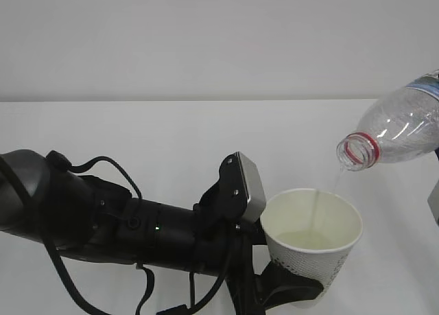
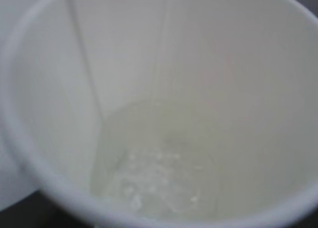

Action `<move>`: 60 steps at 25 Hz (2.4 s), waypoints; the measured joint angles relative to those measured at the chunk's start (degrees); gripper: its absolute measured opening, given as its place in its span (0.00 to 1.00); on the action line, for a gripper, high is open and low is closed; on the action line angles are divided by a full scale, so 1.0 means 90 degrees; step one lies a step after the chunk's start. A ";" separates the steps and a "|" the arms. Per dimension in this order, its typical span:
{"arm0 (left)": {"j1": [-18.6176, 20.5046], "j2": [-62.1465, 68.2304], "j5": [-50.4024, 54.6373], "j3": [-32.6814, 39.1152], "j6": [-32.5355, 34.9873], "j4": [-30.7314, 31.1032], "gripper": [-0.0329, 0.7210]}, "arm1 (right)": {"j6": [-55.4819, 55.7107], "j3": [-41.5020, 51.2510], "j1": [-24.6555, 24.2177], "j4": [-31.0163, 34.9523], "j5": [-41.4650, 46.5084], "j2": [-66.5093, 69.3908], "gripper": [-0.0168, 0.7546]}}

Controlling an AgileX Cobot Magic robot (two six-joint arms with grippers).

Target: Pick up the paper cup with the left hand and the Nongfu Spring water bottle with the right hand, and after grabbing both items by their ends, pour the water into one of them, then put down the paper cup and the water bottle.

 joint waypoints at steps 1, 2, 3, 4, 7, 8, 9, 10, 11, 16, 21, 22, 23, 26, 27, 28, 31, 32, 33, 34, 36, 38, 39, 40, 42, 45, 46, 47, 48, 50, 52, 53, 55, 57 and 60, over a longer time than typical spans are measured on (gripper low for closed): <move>0.0000 0.0000 0.0000 0.0000 0.0000 0.0000 0.74 | 0.0000 0.0000 0.0000 0.0000 0.0000 0.0000 0.62; 0.0000 0.0000 0.0000 0.0000 0.0000 0.0000 0.74 | 0.0000 0.0000 0.0000 0.0000 0.0000 0.0000 0.62; 0.0000 0.0000 0.0000 0.0000 0.0025 0.0000 0.74 | 0.0000 0.0000 0.0000 0.0000 0.0000 0.0000 0.62; 0.0000 0.0000 0.0000 0.0000 0.0087 0.0000 0.74 | 0.0000 0.0000 0.0000 0.0000 0.0000 0.0000 0.62; 0.0000 0.0000 0.0000 0.0000 0.0171 0.0000 0.74 | 0.0000 0.0000 0.0000 0.0000 0.0000 0.0000 0.62; 0.0000 0.0000 0.0000 0.0000 0.0183 0.0000 0.74 | 0.0000 0.0000 0.0000 0.0000 0.0000 0.0000 0.62; 0.0000 0.0000 0.0000 0.0000 0.0197 0.0000 0.74 | 0.0000 0.0000 0.0000 0.0000 0.0000 0.0000 0.62; 0.0000 0.0000 0.0000 0.0000 0.0226 0.0000 0.74 | 0.0000 0.0000 0.0000 0.0000 0.0000 0.0000 0.62; 0.0000 0.0000 0.0011 0.0000 0.0224 0.0000 0.74 | 0.0000 0.0000 0.0000 0.0000 0.0000 0.0000 0.62; 0.0000 0.0000 0.0039 0.0000 0.0264 0.0000 0.74 | 0.0000 0.0000 0.0000 0.0000 0.0000 0.0000 0.62; 0.0000 0.0000 0.0061 0.0000 0.0264 0.0000 0.74 | 0.0000 0.0000 0.0000 0.0000 0.0000 0.0000 0.62; 0.0000 0.0000 0.0061 0.0000 0.0275 0.0000 0.74 | 0.0000 0.0000 0.0000 0.0000 0.0000 0.0000 0.62; 0.0000 0.0000 0.0075 0.0000 0.0275 0.0000 0.74 | 0.0000 0.0000 0.0000 0.0000 0.0000 0.0000 0.62; 0.0000 0.0000 0.0103 0.0000 0.0275 0.0000 0.74 | 0.0000 0.0000 0.0000 0.0000 0.0000 0.0000 0.62; 0.0000 0.0000 0.0117 0.0000 0.0275 0.0000 0.74 | 0.0000 0.0000 0.0000 0.0000 0.0000 0.0000 0.62; 0.0000 0.0000 0.0131 0.0000 0.0275 0.0000 0.74 | 0.0000 0.0000 0.0000 0.0000 0.0000 0.0000 0.62; 0.0000 0.0000 0.0131 0.0000 0.0275 0.0000 0.74 | 0.0000 0.0000 0.0000 0.0000 0.0000 0.0000 0.62; 0.0000 0.0000 0.0131 0.0000 0.0275 0.0000 0.74 | 0.0000 0.0000 0.0000 0.0000 0.0000 0.0000 0.62; 0.0000 0.0000 0.0131 0.0000 0.0275 0.0000 0.74 | 0.0000 0.0000 0.0000 0.0000 0.0000 0.0000 0.62; 0.0000 0.0000 0.0140 0.0000 0.0275 0.0000 0.74 | 0.0000 0.0000 0.0000 0.0000 0.0000 0.0000 0.62; 0.0000 0.0000 0.0140 0.0000 0.0275 0.0000 0.74 | -0.0009 0.0000 0.0000 0.0000 0.0000 0.0000 0.62; 0.0000 0.0000 0.0140 0.0000 0.0275 0.0000 0.74 | -0.0009 0.0000 0.0000 0.0000 0.0000 0.0000 0.62; 0.0000 0.0000 0.0140 0.0000 0.0275 0.0000 0.74 | -0.0009 0.0000 0.0000 0.0000 0.0000 0.0000 0.62; 0.0000 0.0000 0.0140 0.0000 0.0275 0.0000 0.74 | -0.0013 0.0000 0.0000 0.0000 0.0000 0.0000 0.62; 0.0000 0.0000 0.0140 0.0000 0.0275 0.0000 0.74 | -0.0024 0.0000 0.0000 0.0000 0.0000 0.0000 0.62; 0.0000 0.0000 0.0140 0.0000 0.0275 0.0000 0.74 | -0.0024 0.0000 0.0000 0.0000 0.0000 0.0000 0.62; 0.0000 0.0000 0.0140 0.0000 0.0275 0.0000 0.74 | -0.0024 0.0000 0.0000 0.0000 0.0000 0.0000 0.62; 0.0000 0.0000 0.0140 0.0000 0.0275 0.0000 0.74 | -0.0024 0.0000 0.0000 0.0000 0.0000 0.0000 0.62; 0.0000 0.0000 0.0140 0.0000 0.0275 0.0000 0.74 | -0.0024 0.0000 0.0000 0.0000 0.0000 0.0000 0.62; 0.0000 0.0000 0.0140 0.0000 0.0275 0.0000 0.74 | -0.0024 0.0000 0.0000 0.0000 0.0000 0.0000 0.62; 0.0000 0.0000 0.0140 0.0000 0.0275 0.0000 0.74 | -0.0024 0.0000 0.0000 0.0000 0.0000 0.0000 0.62; 0.0000 0.0000 0.0140 0.0000 0.0275 0.0000 0.74 | -0.0024 0.0000 0.0000 0.0000 0.0000 0.0000 0.62; 0.0000 0.0000 0.0140 0.0000 0.0275 0.0000 0.74 | -0.0024 0.0000 0.0000 0.0000 0.0000 0.0000 0.62; 0.0000 0.0000 0.0140 0.0000 0.0275 0.0000 0.74 | -0.0038 0.0000 0.0000 0.0000 0.0000 0.0000 0.62; 0.0000 0.0000 0.0140 0.0000 0.0275 0.0000 0.74 | -0.0051 0.0000 0.0000 0.0000 0.0000 0.0000 0.62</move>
